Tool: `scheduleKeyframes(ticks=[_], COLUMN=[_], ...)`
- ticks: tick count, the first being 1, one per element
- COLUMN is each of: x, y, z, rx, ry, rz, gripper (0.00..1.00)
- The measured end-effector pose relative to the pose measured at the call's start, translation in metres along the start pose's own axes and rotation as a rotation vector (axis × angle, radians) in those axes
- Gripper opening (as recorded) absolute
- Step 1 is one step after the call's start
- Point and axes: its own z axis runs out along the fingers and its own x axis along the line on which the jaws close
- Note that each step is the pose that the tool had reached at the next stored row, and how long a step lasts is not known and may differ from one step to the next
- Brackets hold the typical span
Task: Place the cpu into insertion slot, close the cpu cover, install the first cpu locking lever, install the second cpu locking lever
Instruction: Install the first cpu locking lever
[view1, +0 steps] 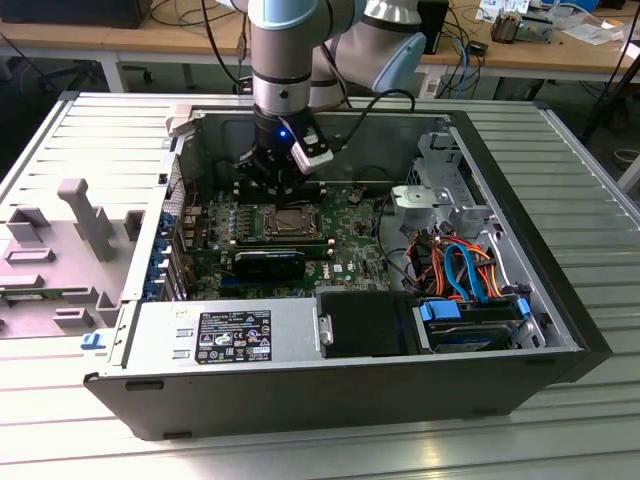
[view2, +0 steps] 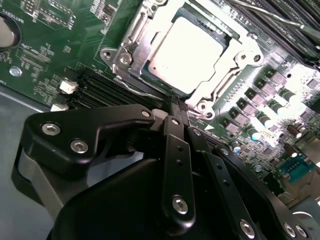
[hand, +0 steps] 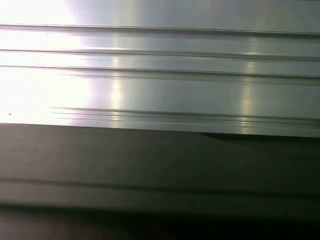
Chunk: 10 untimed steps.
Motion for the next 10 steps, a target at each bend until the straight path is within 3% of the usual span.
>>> scheduleKeyframes(ticks=[10], x=[-0.0131], y=[-0.0006], z=[0.0005], rx=[-0.0003], ry=[0.0067], rz=[0.000], gripper=[0.11])
